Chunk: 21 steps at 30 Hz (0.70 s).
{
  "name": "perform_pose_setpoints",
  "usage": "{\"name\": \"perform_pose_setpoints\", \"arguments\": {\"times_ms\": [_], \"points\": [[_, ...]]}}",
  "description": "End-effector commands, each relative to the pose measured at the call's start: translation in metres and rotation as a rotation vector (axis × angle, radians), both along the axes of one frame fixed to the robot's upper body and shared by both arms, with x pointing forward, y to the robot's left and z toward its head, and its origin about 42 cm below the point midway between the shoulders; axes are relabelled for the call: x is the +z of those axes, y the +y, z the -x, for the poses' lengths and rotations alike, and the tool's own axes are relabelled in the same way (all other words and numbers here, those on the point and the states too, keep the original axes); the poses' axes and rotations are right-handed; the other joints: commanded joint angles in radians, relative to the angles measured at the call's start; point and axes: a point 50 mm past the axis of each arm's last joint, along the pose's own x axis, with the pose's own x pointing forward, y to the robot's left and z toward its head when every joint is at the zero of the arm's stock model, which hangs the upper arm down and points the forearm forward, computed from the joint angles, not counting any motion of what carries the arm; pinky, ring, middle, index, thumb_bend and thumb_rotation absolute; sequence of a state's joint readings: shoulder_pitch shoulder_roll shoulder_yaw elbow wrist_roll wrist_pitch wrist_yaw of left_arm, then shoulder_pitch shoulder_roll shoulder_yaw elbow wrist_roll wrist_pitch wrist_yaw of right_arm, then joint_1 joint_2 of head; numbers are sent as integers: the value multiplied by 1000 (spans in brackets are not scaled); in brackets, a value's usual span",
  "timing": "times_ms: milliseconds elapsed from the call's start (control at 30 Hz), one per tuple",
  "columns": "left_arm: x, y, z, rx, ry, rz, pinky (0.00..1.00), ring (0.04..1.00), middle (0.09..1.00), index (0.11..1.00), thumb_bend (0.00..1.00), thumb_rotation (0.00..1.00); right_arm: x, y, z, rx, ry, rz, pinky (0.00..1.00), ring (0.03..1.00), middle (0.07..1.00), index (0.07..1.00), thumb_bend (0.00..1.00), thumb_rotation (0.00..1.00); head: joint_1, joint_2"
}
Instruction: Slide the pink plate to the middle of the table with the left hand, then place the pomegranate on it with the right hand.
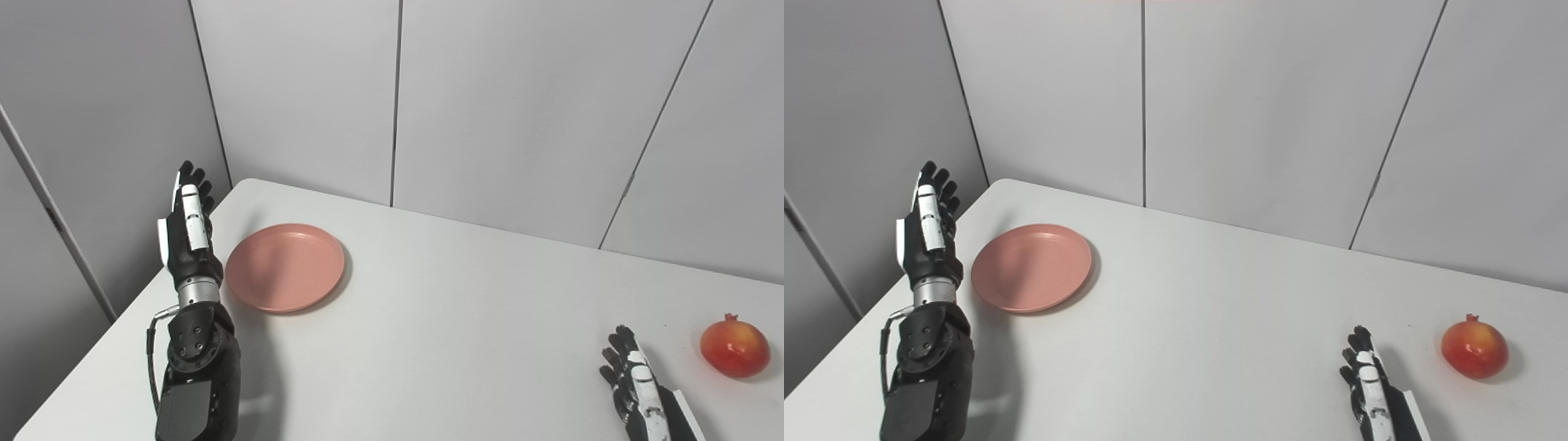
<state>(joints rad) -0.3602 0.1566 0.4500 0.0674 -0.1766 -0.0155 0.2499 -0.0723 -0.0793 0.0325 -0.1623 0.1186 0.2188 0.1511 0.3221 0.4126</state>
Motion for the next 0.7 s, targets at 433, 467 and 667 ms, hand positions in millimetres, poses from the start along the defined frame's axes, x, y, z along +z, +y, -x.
{"name": "perform_pose_setpoints", "arguments": {"times_ms": [433, 467, 667], "points": [[-4, 18, -1, 5, -46, 34, 984, 951, 947, 927, 375, 1000, 13, -3, -1, 4, -83, -1, 1000, 1000, 1000, 994, 152, 1000, 2, 2], [-6, 19, -1, 2, -46, 41, 986, 953, 948, 930, 373, 1000, 13, -3, -1, 4, -83, -1, 1000, 1000, 1000, 994, 152, 1000, 2, 2], [-13, 20, -1, 1, -37, 45, 984, 952, 948, 932, 366, 1000, 14, -4, -1, 6, -81, -4, 1000, 1000, 1000, 994, 153, 1000, 2, 2]]}}
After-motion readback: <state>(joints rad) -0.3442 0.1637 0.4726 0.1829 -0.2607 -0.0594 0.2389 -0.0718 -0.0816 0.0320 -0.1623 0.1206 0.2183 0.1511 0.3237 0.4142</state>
